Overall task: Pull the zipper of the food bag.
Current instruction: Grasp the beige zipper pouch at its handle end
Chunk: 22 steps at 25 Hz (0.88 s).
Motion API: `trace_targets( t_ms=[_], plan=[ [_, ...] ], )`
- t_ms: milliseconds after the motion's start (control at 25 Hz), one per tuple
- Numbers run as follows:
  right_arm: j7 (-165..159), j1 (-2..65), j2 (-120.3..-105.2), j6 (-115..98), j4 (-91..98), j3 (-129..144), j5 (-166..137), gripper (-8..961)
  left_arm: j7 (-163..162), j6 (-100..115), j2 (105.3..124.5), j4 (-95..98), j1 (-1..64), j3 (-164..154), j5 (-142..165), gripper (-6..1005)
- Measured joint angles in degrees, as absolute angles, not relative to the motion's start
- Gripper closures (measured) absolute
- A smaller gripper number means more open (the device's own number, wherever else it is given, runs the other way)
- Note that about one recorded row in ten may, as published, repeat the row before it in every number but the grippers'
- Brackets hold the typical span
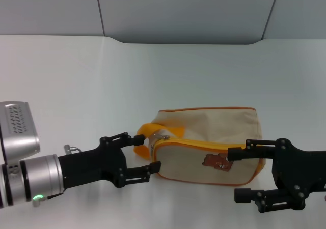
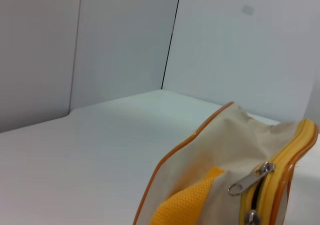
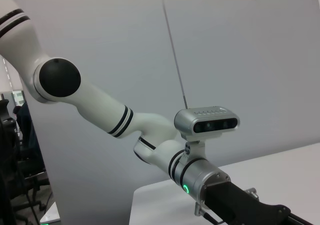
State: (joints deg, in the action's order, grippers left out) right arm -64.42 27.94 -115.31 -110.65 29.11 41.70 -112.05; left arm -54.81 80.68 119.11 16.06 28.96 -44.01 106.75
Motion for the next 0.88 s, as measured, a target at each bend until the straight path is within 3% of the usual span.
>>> trace_targets(
  t_ms=[480, 720, 880],
  plan=[
    [-64.4, 27.9, -115.31, -110.5, 29.1, 40.3, -111.9, 186, -54.2, 78.2, 119.18, 14.1, 32.0, -44.0, 106.9, 354],
    [-64.4, 27.8, -115.31, -110.0, 29.1, 39.7, -111.9, 185, -54.1, 78.4, 119.18, 14.0, 32.4, -43.9, 106.8, 584],
    [-64.4, 27.8, -115.31, -110.0, 29.1, 39.7, -111.9, 185, -53.4, 78.5, 119.18, 13.6, 33.0, -44.0, 106.9, 659]
  ],
)
